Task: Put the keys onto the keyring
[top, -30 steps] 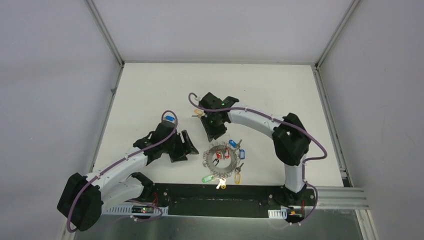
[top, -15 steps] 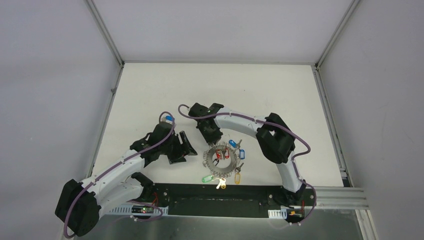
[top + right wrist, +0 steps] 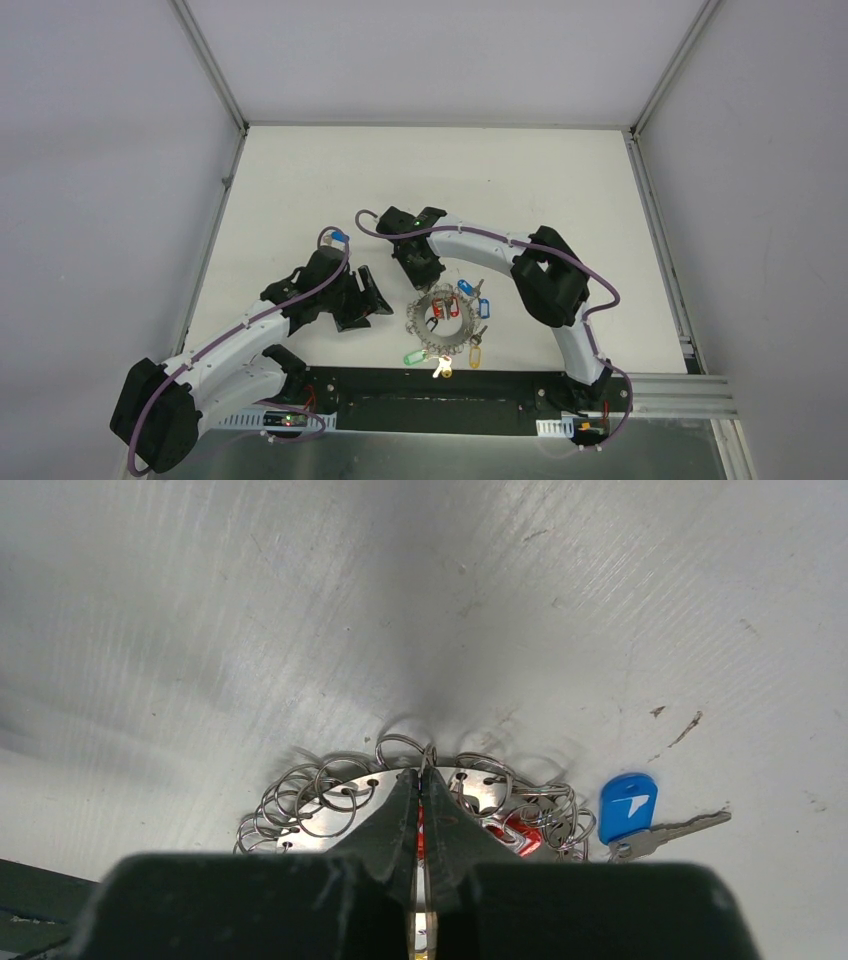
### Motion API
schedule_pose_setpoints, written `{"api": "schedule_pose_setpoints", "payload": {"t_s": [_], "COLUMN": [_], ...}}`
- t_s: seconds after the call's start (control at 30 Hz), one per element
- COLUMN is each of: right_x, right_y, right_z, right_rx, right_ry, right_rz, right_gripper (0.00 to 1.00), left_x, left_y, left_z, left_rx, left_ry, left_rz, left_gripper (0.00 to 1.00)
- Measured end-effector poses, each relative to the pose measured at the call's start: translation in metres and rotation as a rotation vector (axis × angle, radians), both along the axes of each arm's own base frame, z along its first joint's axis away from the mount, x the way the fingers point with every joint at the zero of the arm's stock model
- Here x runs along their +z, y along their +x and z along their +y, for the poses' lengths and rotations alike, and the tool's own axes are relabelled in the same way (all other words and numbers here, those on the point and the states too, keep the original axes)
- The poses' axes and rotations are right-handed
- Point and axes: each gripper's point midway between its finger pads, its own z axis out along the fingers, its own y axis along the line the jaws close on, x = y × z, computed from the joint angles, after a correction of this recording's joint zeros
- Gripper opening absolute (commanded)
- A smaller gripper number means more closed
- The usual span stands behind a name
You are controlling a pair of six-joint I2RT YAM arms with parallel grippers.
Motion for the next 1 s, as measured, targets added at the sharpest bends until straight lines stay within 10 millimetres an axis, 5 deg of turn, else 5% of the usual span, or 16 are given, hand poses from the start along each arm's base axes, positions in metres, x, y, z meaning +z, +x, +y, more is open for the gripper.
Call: {"api": "schedule_pose_setpoints", "payload": {"t_s": [0.27,0.43,0.7,1.0], "right_x": [0.008,0.045,0.124,0.153], "right_y": [-0.001,-0.003,-0.02,-0.047], "right_z": [-0.001,0.003,0.01,-0.004], "right_rx": [0.012,0.033,0.145,0.304], "right_ry": [0.006,0.096,0.341,0.571], "right_rz": [-0.001,-0.034,-0.09,-0.039], "right_gripper": [0.0,0.0,0.0,0.0], "left_x": [-0.002,0.012,0.086,0.17], "left_y": [0.001,0.004,0.028,0.029], "left_z": [0.004,0.004,0.003,0.009], "left_rx": [0.003,-0.027,-0.078,-0.209], "left_ry": [0.022,0.021,-0.008,-0.007], "left_rz": [-0.009,-0.08,-0.392,-0.809], "left_gripper": [0.68,0.68,0.69,0.69]}}
